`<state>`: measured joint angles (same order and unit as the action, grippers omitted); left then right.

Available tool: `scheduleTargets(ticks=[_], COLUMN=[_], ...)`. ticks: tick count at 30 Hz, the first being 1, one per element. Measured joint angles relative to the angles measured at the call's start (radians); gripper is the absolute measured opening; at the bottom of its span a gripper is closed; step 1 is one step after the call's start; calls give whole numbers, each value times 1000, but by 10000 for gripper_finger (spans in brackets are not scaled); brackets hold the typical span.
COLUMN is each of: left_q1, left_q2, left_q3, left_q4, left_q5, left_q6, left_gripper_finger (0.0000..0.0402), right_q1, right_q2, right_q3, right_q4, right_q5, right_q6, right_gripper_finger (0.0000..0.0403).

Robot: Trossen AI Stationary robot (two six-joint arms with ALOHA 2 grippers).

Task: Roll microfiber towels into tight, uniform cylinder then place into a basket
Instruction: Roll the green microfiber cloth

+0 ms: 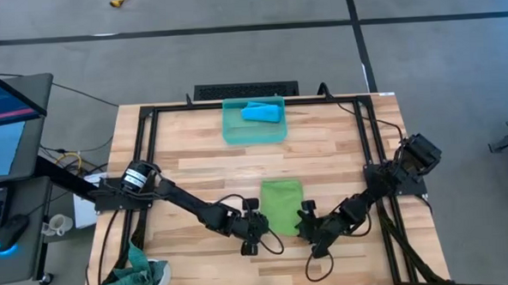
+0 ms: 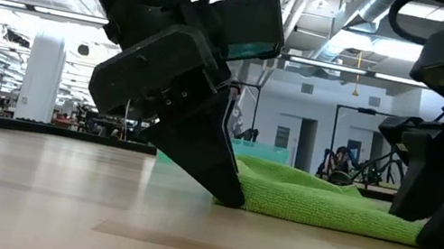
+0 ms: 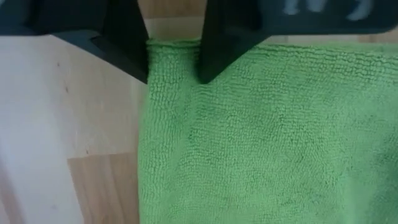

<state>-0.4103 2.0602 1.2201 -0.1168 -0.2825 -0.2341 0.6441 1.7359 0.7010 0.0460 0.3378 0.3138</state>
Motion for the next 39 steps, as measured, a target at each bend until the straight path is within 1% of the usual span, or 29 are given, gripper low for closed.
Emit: scheduleTargets(ticks=[5,8,10,13,16,20,23,26,28,31,35,39], left_q1=[0,-2,-3,-4,-5,-16,-21,-21,-21,-20,-18,-7], left_q2=[1,2,4,6,6,6,6,6,6,6,5,4], left_q3=[10,22,34,59,91,124,133,133,134,134,135,135], left_q4=[-1,-4,-9,-26,-64,-108,-116,-126,-142,-169,-171,-173], left_q5=[54,94,125,173,215,271,304,307,306,316,371,383], left_q6=[-75,-85,-89,-124,-176,-243,-329,-458,-514,-540,-565,-616], left_gripper_finger=[60,31,15,6,13,26,27,23,21,19,19,18], right_q1=[-1,7,9,9,10,10,10,10,10,10,10,10], right_q2=[0,0,2,4,5,5,5,5,5,5,5,4], right_q3=[0,6,17,38,64,102,123,143,160,181,208,240], right_q4=[-2,-10,-13,-17,-23,-57,-70,-96,-120,-154,-191,-283], right_q5=[7,10,-11,-75,-143,-212,-258,-262,-258,-254,-250,-192], right_q6=[0,0,0,1,7,49,89,130,143,158,162,194], right_gripper_finger=[80,34,14,19,27,11,10,19,21,13,8,18])
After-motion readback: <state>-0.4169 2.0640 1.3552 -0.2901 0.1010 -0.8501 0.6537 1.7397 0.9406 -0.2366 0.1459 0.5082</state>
